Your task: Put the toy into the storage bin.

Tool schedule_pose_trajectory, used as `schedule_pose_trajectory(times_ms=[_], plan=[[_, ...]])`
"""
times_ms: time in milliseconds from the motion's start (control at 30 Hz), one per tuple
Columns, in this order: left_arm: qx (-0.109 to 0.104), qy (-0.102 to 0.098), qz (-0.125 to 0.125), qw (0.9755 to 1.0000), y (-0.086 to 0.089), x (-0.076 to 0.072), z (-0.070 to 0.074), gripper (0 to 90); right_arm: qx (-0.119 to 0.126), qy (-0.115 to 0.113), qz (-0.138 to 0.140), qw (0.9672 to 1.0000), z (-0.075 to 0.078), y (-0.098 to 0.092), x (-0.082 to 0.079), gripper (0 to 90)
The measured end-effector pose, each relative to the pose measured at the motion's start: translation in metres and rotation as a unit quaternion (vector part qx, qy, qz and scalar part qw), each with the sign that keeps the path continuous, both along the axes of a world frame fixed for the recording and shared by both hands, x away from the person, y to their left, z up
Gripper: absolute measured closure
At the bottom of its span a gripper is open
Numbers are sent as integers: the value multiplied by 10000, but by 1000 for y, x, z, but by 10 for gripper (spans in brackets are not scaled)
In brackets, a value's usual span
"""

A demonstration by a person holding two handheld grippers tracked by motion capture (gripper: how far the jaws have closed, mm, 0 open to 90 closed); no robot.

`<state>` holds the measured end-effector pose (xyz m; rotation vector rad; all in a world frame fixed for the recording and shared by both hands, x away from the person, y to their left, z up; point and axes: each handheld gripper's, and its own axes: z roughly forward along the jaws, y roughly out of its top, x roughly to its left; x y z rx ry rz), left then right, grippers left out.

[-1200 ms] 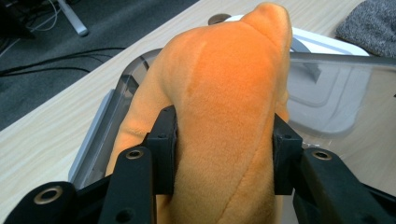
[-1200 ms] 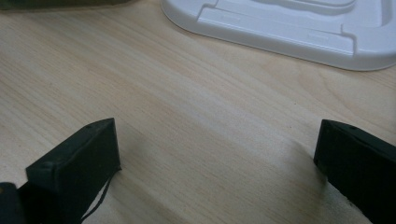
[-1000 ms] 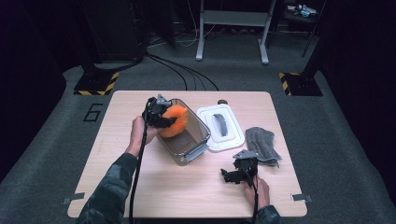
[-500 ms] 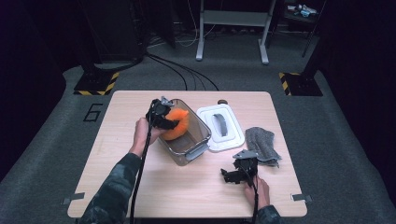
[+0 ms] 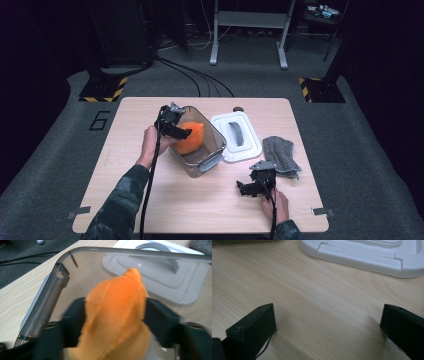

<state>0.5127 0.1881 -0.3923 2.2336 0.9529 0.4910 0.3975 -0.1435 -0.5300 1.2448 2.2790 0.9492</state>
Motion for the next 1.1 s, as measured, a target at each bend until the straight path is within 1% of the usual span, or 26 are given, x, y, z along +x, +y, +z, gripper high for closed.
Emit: schedule_pose_trajectory(times_ms=[67,133,167,200,267,400,467,500,600,667,700,833,900,933,967,1100], plan=[[74,54,-29,10000,-2,0,-1,520,-4,-2,5,10000,0,0,0,0],[101,183,-47,9998,-2,2,-4,571,0,-1,2,10000,0,0,0,0],[64,238,-40,9997,-1,3,-5,595,-6,-3,5,10000,0,0,0,0],[55,295,-23,9995,-1,4,-6,601,-6,-1,4,10000,0,0,0,0],[48,347,12,9994,-1,5,-8,621,-3,-3,2,10000,0,0,0,0],[71,366,34,9993,-1,6,-8,625,-7,-2,6,10000,0,0,0,0],[11,309,53,9995,1,5,-6,598,-6,-4,4,10000,0,0,0,0],[5,279,112,9995,1,4,-5,562,-7,1,5,10000,0,0,0,0],[-192,145,239,9994,7,1,0,413,-9,1,5,10000,0,0,0,0],[-263,39,295,9992,13,-2,5,341,-6,0,3,10000,0,0,0,0],[-299,19,319,9990,16,-4,8,307,2,-2,7,10000,0,0,0,0],[-383,-69,325,9987,25,-13,16,235,3,4,8,10000,0,0,0,0],[-472,-118,313,9983,31,-18,20,211,0,5,7,10000,0,0,0,0],[-527,-148,373,9978,33,-22,22,203,0,4,2,10000,0,0,0,0],[-527,-185,346,9978,36,-24,24,192,4,7,-1,10000,0,0,0,0],[-603,-310,394,9969,46,-38,29,164,-3,13,-6,10000,0,0,-1,0]])
